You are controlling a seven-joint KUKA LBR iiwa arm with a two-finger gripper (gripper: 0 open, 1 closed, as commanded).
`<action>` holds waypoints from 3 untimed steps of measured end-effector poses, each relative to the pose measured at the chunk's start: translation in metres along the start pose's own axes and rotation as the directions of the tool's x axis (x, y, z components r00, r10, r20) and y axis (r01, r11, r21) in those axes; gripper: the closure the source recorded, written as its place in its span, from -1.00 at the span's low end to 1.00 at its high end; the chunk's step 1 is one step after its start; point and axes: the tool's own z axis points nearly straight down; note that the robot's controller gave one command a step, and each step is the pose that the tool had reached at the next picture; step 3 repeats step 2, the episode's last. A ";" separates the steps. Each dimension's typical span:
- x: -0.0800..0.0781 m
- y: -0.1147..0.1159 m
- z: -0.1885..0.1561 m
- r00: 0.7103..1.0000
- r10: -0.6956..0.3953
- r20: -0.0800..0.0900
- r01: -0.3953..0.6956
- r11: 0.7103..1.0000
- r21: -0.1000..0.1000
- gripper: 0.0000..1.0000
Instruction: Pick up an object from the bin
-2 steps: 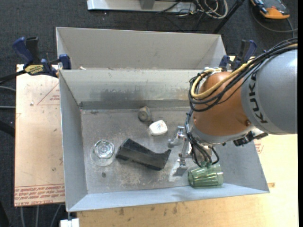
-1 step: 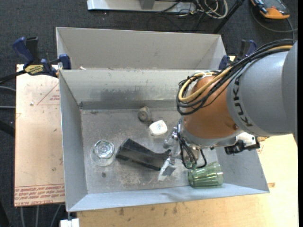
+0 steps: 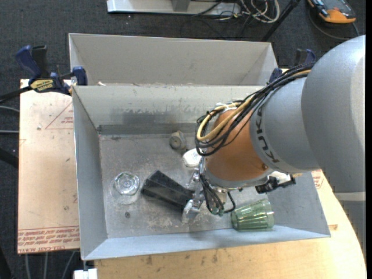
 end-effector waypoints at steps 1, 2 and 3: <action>0.000 0.000 0.000 1.000 0.000 0.000 0.000 1.000 0.000 1.00; -0.007 0.009 -0.123 0.995 -0.098 -0.009 0.098 0.995 0.001 1.00; -0.007 0.009 -0.123 0.995 -0.098 -0.009 0.098 0.995 0.001 1.00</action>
Offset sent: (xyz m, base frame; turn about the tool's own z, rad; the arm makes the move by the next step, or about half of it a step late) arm 0.0085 0.0075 0.1257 -0.0987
